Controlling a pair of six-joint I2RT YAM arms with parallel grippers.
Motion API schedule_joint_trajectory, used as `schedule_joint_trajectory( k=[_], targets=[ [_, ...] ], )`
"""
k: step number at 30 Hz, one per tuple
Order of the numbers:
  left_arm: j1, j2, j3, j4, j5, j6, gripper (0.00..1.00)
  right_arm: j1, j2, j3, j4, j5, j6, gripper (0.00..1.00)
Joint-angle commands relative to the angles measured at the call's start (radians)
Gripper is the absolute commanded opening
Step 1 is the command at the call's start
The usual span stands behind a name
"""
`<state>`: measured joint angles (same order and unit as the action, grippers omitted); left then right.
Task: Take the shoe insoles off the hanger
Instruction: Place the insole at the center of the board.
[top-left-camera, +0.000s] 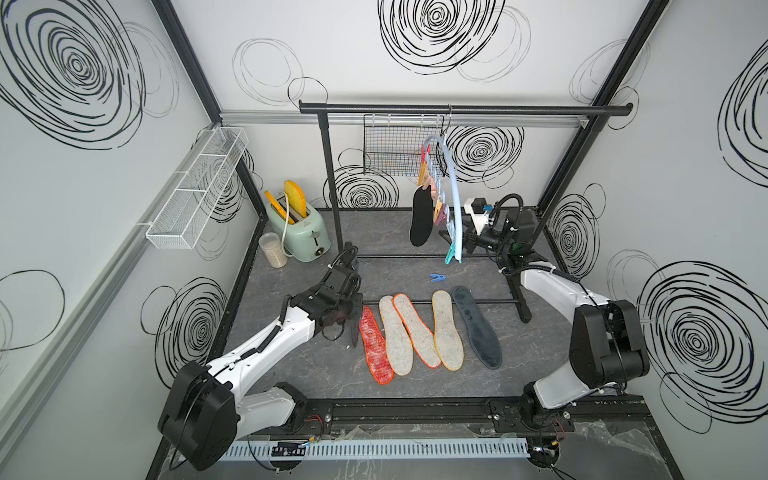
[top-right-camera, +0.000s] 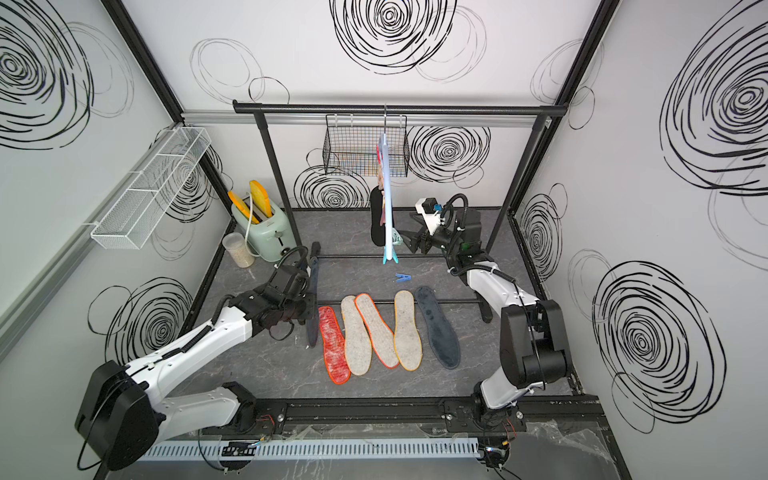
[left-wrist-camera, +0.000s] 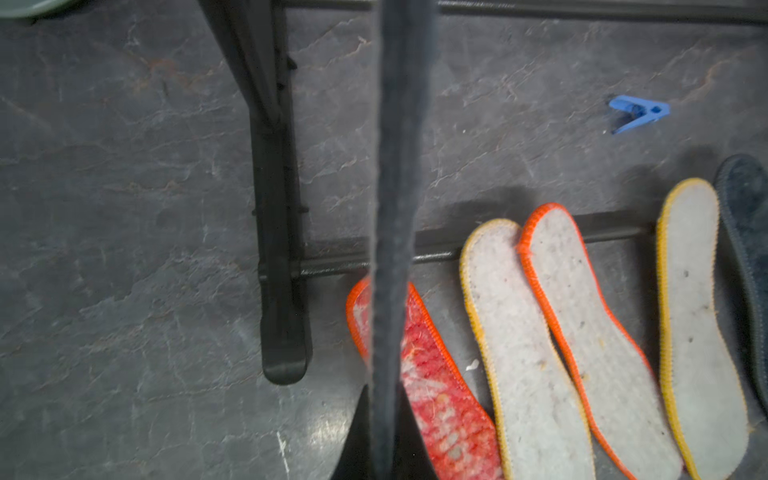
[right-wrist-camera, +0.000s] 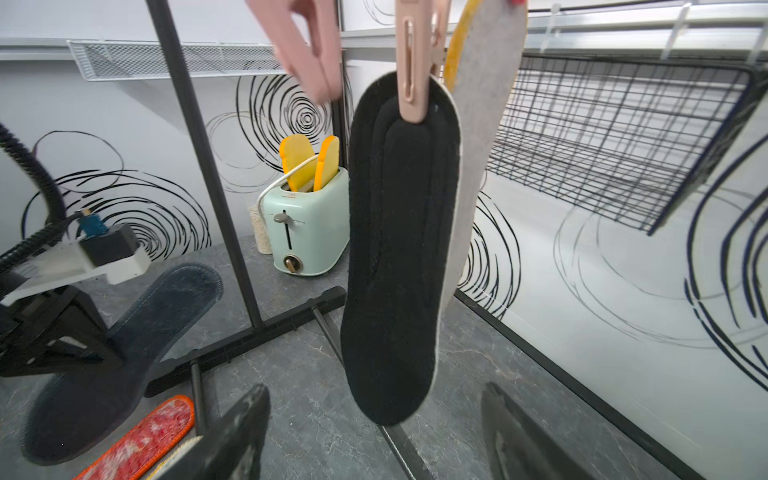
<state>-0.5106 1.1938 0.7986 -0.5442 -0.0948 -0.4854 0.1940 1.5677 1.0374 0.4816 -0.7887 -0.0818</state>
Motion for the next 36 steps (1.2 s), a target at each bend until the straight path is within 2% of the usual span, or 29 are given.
schedule_joint_trajectory(
  k=[1, 3, 9, 12, 15, 18, 21, 25, 31, 33, 36],
  targets=[
    [-0.016, -0.014, 0.015, -0.110, 0.020, -0.028, 0.02, 0.002, -0.021, -0.010, 0.031, 0.040, 0.029, 0.81],
    [-0.007, -0.002, 0.030, -0.160, 0.005, -0.029, 0.09, 0.003, -0.026, -0.009, 0.031, 0.039, 0.031, 0.81],
    [0.055, 0.046, 0.033, -0.188, 0.032, -0.021, 0.12, 0.002, -0.042, 0.001, 0.014, 0.068, 0.036, 0.81],
    [0.063, 0.088, 0.033, -0.182, 0.053, -0.012, 0.27, 0.000, -0.049, -0.002, -0.004, 0.099, 0.036, 0.81],
    [0.064, 0.125, 0.031, -0.180, 0.067, -0.007, 0.37, -0.004, -0.058, -0.010, -0.003, 0.122, 0.039, 0.81],
    [0.077, 0.140, 0.034, -0.186, 0.063, -0.006, 0.58, -0.010, -0.061, -0.010, -0.003, 0.123, 0.048, 0.81],
    [0.102, 0.118, 0.038, -0.189, 0.068, -0.003, 0.66, -0.011, -0.067, -0.014, 0.006, 0.118, 0.051, 0.81],
    [0.186, 0.036, 0.057, -0.212, 0.059, 0.003, 0.68, -0.013, -0.063, -0.014, 0.004, 0.115, 0.055, 0.81],
    [0.289, -0.088, 0.147, -0.266, 0.067, 0.093, 0.69, -0.013, -0.059, -0.018, 0.014, 0.121, 0.063, 0.82],
    [0.289, -0.148, 0.159, -0.194, 0.111, 0.074, 0.69, -0.013, -0.055, -0.016, 0.015, 0.126, 0.070, 0.81],
    [0.268, -0.263, 0.080, 0.092, 0.306, 0.011, 0.67, -0.013, -0.053, -0.001, 0.008, 0.116, 0.082, 0.81]
  ],
)
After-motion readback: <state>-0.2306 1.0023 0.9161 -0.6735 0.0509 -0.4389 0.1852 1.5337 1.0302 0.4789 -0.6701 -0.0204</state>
